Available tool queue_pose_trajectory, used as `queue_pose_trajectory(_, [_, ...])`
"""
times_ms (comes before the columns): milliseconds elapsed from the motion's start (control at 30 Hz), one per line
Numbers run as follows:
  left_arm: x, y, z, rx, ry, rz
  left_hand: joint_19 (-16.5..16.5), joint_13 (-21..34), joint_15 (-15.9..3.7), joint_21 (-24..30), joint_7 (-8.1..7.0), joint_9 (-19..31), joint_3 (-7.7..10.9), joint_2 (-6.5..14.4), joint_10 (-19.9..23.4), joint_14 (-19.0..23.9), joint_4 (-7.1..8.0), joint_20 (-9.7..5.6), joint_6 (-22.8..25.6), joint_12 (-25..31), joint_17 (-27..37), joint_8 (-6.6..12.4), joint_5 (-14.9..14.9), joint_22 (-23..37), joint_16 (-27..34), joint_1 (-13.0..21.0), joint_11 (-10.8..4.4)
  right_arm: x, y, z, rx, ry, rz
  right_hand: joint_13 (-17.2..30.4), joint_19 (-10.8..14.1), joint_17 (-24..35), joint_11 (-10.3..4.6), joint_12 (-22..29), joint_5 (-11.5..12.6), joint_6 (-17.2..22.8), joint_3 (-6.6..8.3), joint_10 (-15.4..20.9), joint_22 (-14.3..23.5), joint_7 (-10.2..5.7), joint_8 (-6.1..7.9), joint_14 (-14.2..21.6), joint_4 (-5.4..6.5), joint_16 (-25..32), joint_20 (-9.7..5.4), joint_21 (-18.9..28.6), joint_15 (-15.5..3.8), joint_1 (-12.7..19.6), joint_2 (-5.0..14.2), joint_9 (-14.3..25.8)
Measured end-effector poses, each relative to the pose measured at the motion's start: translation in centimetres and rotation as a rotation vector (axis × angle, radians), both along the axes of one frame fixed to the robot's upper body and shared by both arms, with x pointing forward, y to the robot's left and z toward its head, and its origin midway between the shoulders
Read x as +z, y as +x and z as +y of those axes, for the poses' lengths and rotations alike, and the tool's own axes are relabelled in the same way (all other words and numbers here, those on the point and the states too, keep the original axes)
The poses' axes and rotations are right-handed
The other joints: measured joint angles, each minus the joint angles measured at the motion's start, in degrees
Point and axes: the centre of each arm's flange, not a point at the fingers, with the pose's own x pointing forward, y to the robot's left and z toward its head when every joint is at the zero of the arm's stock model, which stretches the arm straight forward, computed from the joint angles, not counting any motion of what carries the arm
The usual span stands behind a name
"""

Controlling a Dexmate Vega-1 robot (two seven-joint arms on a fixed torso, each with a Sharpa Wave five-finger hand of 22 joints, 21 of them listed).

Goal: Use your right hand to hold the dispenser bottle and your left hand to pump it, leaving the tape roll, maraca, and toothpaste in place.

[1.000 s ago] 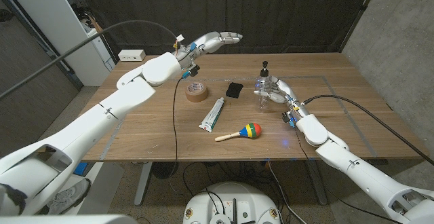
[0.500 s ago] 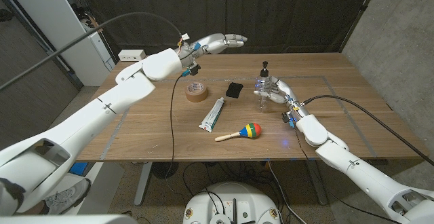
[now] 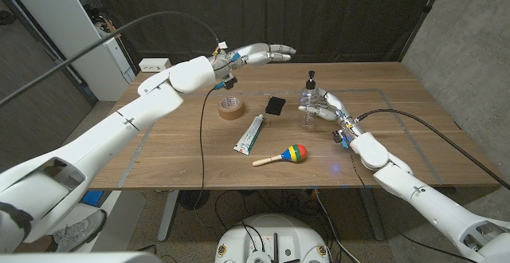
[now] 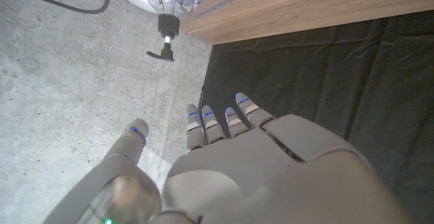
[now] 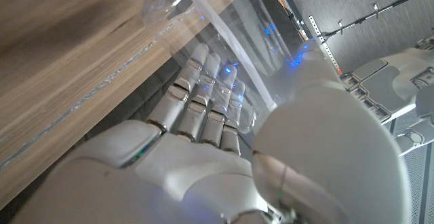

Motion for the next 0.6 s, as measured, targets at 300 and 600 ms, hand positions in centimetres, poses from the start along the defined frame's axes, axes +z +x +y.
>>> queue_pose_trajectory(300, [-0.1, 0.2, -1.1, -0.034, 0.049, -0.001, 0.0, 0.0, 0.00, 0.0, 0.00, 0.0, 0.01, 0.0, 0.0, 0.0, 0.46, 0.00, 0.0, 0.0, 0.0, 0.00, 0.0, 0.0, 0.0, 0.0, 0.00, 0.4, -0.9, -0.1, 0.026, -0.023, -0.012, 0.2, -0.2, 0.2, 0.00, -0.2, 0.0, 0.0, 0.00, 0.0, 0.0, 0.00, 0.19, 0.0, 0.00, -0.1, -0.21, -0.3, 0.00, 0.0, 0.00, -0.3])
queue_pose_trajectory(600, [-0.3, 0.2, -2.1, -0.066, 0.093, -0.007, 0.0, 0.0, 0.01, 0.0, 0.00, 0.0, -0.12, -0.2, -0.2, 0.0, 0.59, 0.00, 0.0, 0.0, 0.0, 0.00, 0.0, 0.0, 0.0, -0.2, -0.21, 0.7, -1.7, 0.0, 0.044, -0.050, -0.022, 0.3, -0.2, 0.4, 0.00, -0.3, 0.2, 0.0, 0.00, 0.0, 0.0, 0.00, 0.41, 0.0, 0.00, -0.3, -0.21, -0.3, 0.00, 0.0, 0.00, -0.3])
